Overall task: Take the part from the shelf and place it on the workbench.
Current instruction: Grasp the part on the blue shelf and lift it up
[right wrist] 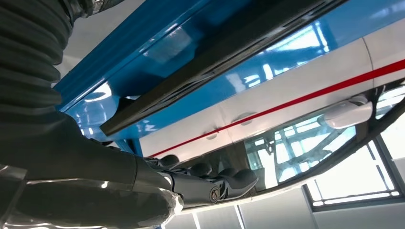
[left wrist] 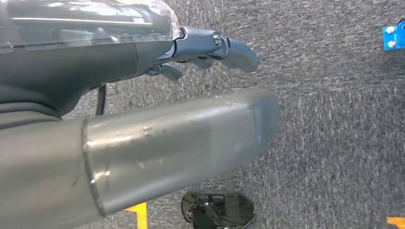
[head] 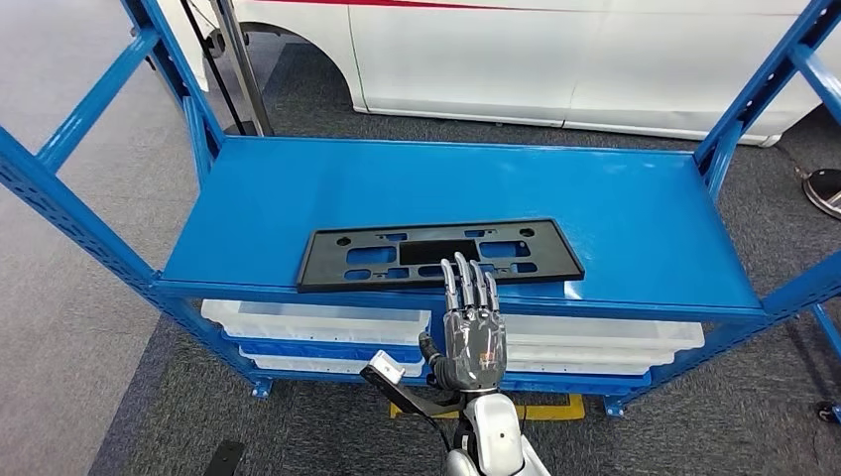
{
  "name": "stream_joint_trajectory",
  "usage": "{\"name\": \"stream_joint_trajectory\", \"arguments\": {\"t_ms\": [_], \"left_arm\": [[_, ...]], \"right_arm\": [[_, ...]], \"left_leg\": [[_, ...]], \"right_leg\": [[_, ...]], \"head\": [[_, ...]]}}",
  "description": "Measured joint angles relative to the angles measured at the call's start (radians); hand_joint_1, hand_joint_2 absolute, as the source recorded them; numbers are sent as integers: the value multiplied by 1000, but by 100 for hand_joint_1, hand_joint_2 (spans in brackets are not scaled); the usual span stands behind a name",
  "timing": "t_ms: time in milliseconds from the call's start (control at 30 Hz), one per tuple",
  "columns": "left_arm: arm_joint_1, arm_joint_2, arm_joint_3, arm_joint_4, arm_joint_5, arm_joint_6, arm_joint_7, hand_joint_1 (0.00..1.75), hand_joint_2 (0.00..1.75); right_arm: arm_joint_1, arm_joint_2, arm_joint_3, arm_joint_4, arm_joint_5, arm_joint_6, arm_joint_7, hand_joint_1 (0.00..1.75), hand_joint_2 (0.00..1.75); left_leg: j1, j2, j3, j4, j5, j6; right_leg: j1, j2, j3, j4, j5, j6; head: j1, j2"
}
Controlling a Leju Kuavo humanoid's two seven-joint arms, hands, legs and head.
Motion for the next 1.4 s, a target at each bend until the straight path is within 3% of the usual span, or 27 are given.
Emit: {"name": "stream_joint_trajectory", "arguments": {"t_ms": [67,133,233,267,300,333,400,467,533,633,667,733,800,833,867,933,967,1033,1133,1200,1267,1300,1333,1367,1400], "left_arm": [[-1,0,0,0,0,-1,1,0,0],[-3,1,-1,0,-1,-1,1,0,0],[-2,0,-1,0,-1,-1,1,0,0],[0,1,-1,0,-1,-1,1,0,0],[1,2,-1,0,0,-1,1,0,0],[2,2,-1,0,0,-1,1,0,0],[2,3,-1,0,0,-2,1,0,0],[1,3,-1,0,0,-3,1,0,0],[2,2,-1,0,1,-4,1,0,0],[5,2,-1,0,3,-3,1,0,0],[5,2,-1,0,4,-2,1,0,0],[5,2,-1,0,4,1,1,0,0],[6,3,-1,0,4,3,2,0,0],[7,3,-1,0,4,4,3,0,0],[8,2,-1,0,4,5,3,0,0],[9,2,-1,0,4,5,5,0,0],[9,1,-1,0,4,5,6,0,0],[8,1,-1,0,4,5,8,0,0],[8,2,-2,0,3,7,9,0,0],[7,1,-3,0,0,9,10,0,0],[8,1,-5,0,-4,13,12,0,0],[8,2,-6,0,-7,15,14,0,0],[9,3,-9,0,-10,17,17,0,0],[9,4,-12,0,-13,19,19,0,0],[8,6,-16,0,-17,20,21,0,0]], "right_arm": [[-2,0,9,8,4,0,6,0,175],[-8,1,16,14,6,0,8,0,175],[-14,1,26,23,7,0,8,0,175],[-14,1,27,27,7,0,8,0,175],[-14,1,28,30,6,0,8,0,175],[-14,1,29,34,5,0,9,0,175],[-16,1,33,37,0,0,10,0,175],[-19,1,38,38,-6,0,14,0,175],[-22,0,43,39,-10,0,17,0,175],[-24,-1,48,39,-17,0,20,0,175],[-25,-2,50,38,-21,0,20,0,175],[-25,-4,52,39,-27,0,20,0,175],[-22,-6,54,42,-31,0,20,0,175],[-21,-6,54,43,-33,0,19,0,175],[-21,-7,55,44,-34,0,18,0,175],[-22,-7,57,45,-36,0,17,0,175],[-23,-7,58,45,-37,0,17,0,175],[-23,-7,60,45,-37,0,16,0,175],[-24,-6,61,45,-34,0,17,0,175],[-28,-4,63,44,-31,0,18,0,175],[-33,-3,65,46,-31,0,18,0,175],[-36,-3,66,47,-32,0,19,0,175],[-39,-3,66,50,-34,0,19,0,175],[-44,-2,67,52,-37,0,21,0,175],[-50,-2,67,54,-40,0,23,0,175]], "left_leg": [[2,1,2,1,-5,-11],[3,1,-12,43,-33,-21],[6,2,-111,232,-108,-31],[7,2,-141,279,-115,-34],[7,2,-155,289,-101,-35],[8,2,-150,261,-69,-35],[8,3,-97,127,12,-32],[4,2,-54,31,44,-25],[-1,0,-47,16,36,-14],[4,0,-41,7,33,6],[7,0,-36,3,32,13],[6,2,-30,3,27,23],[5,1,-22,3,20,27],[4,0,-16,3,16,26],[4,-1,-8,3,10,25],[2,-3,7,4,-3,18],[1,-3,12,5,-9,14],[-2,-2,13,5,-16,4],[0,1,10,17,-32,-11],[3,2,-27,98,-76,-20],[5,2,-99,232,-126,-27],[6,2,-128,277,-131,-29],[6,2,-141,286,-116,-30],[6,2,-136,258,-83,-30],[7,3,-114,193,-35,-29]], "right_leg": [[-2,2,5,-9,-3,-8],[-8,-1,20,-20,-5,-18],[-8,-4,32,-23,-14,-30],[-8,-3,36,-22,-17,-31],[-7,-2,40,-20,-22,-31],[-8,-1,45,-19,-26,-29],[-8,1,60,-18,-38,-24],[-5,2,66,-16,-46,-15],[-2,3,64,-16,-48,-7],[-2,2,58,4,-66,6],[-3,2,41,42,-87,10],[-4,1,-31,172,-140,15],[-5,1,-98,272,-157,16],[-5,1,-107,270,-135,14],[-4,1,-96,228,-94,10],[1,1,-46,95,-9,-3],[4,1,-24,42,10,-8],[9,2,-10,6,5,-12],[2,4,0,-9,1,-20],[-3,0,11,-17,-1,-27],[-2,-2,17,-18,-7,-33],[-1,-2,20,-17,-10,-34],[-1,-1,24,-17,-13,-33],[-1,1,29,-17,-16,-32],[-2,2,36,-16,-21,-30]], "head": [[0,0],[0,0],[-1,0],[-1,0],[-1,0],[-1,0],[-1,0],[0,0],[0,0],[0,0],[0,0],[0,0],[0,0],[0,0],[0,0],[1,0],[1,0],[1,0],[0,0],[0,0],[0,0],[0,0],[0,0],[0,0],[0,0]]}}
